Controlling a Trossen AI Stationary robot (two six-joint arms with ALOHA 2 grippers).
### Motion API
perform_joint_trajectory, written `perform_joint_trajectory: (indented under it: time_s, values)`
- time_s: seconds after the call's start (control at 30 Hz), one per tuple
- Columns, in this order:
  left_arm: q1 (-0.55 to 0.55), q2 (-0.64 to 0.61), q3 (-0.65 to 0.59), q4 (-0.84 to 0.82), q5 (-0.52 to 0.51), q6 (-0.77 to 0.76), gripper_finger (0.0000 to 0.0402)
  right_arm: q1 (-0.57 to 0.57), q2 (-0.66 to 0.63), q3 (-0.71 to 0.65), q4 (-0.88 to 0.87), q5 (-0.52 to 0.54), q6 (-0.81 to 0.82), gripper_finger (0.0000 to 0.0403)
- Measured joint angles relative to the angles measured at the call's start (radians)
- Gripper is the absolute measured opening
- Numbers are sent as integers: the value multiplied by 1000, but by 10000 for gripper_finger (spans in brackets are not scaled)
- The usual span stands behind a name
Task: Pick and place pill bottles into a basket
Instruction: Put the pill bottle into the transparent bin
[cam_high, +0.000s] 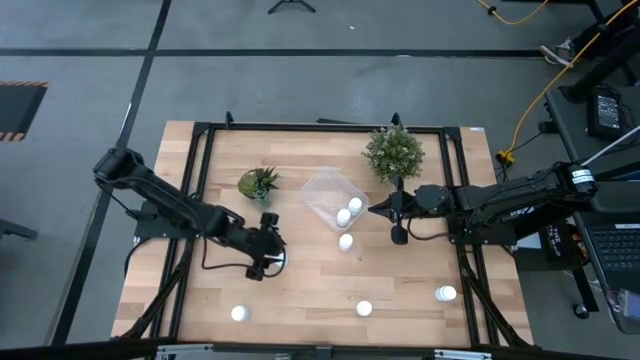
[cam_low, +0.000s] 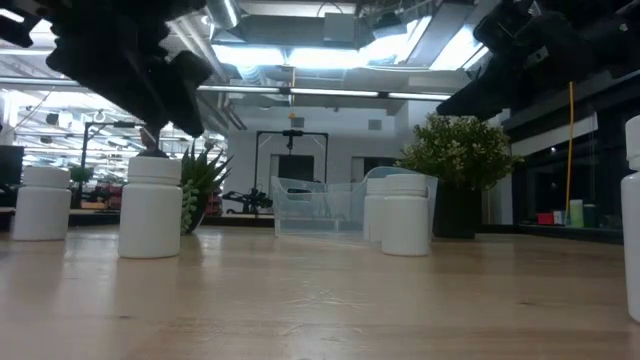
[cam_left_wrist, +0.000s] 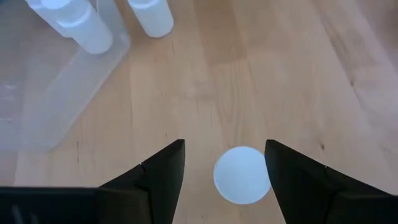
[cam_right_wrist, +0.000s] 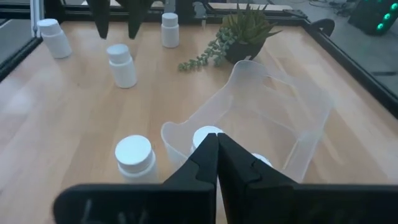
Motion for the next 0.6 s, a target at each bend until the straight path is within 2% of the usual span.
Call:
perform_joint_trajectory:
  time_s: [0.6]
  values:
    - [1, 39, -1, -23, 76, -10, 214, 0, 0, 0, 0, -1, 39, 9]
